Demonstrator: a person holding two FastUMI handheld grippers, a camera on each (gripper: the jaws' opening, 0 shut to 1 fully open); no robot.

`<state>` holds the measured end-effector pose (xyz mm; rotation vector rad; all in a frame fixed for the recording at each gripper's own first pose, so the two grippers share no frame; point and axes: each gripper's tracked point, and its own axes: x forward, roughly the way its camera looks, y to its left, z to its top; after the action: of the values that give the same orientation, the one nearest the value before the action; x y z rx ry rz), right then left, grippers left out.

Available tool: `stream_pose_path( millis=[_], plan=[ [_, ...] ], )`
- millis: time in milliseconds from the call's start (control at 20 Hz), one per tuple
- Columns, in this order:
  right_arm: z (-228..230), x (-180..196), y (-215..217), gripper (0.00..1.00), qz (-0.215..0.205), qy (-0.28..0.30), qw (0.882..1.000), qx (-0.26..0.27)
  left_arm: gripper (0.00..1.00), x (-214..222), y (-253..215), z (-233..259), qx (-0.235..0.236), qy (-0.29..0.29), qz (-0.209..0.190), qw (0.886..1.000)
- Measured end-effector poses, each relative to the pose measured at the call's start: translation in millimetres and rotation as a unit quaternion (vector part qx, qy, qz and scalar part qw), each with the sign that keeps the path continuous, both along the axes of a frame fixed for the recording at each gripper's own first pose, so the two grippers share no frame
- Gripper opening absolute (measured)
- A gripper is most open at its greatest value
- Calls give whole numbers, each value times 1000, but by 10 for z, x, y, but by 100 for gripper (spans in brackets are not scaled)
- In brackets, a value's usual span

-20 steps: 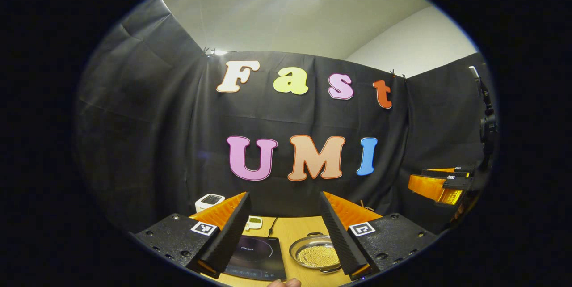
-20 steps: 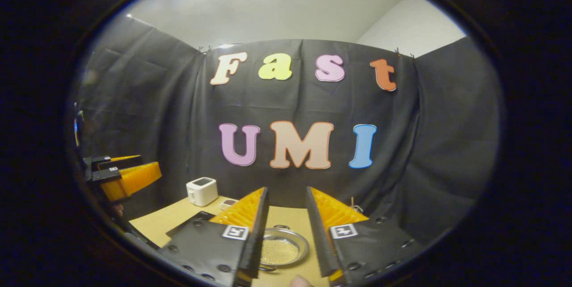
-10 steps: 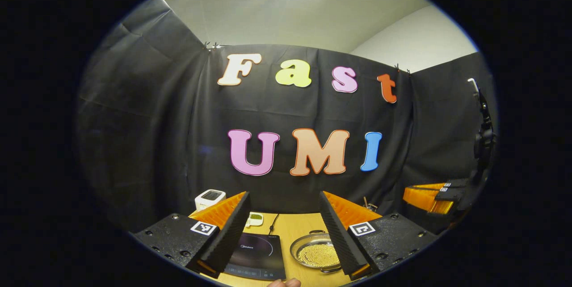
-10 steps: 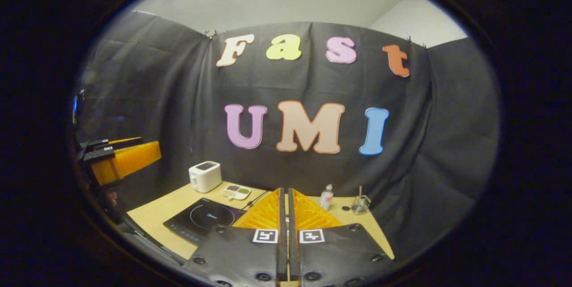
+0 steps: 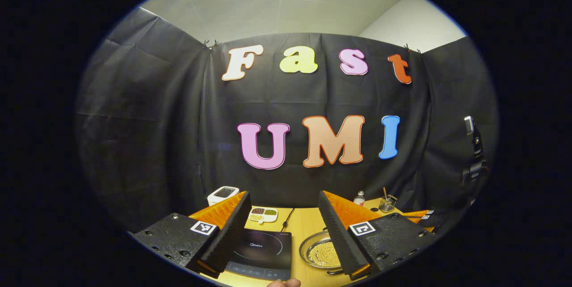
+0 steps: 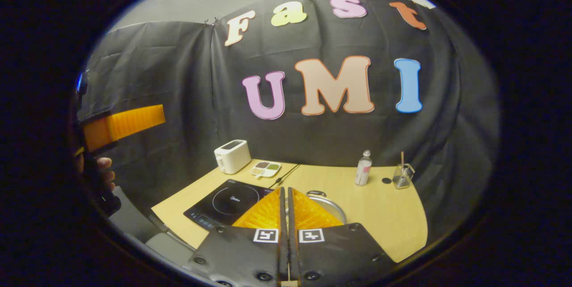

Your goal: First push the handle of the pot to place it horizontally, then grasp the pot with both hands and set it on the induction cooktop.

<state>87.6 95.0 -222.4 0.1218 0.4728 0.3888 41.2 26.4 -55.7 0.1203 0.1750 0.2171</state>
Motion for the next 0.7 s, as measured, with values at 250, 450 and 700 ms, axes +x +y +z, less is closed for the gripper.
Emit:
stream_pose_path(
  millis=[250,450,700],
  plan=[
    [-500,-52,127,2,42,41,998,-2,92,80,-111,-93,1,19,8,1000],
    [-755,-31,231,2,31,71,997,-7,88,302,29,-212,-11,25,-11,1000],
    [-1175,-101,545,2,5,123,992,-34,88,509,485,-453,-22,36,-47,998]
  ],
)
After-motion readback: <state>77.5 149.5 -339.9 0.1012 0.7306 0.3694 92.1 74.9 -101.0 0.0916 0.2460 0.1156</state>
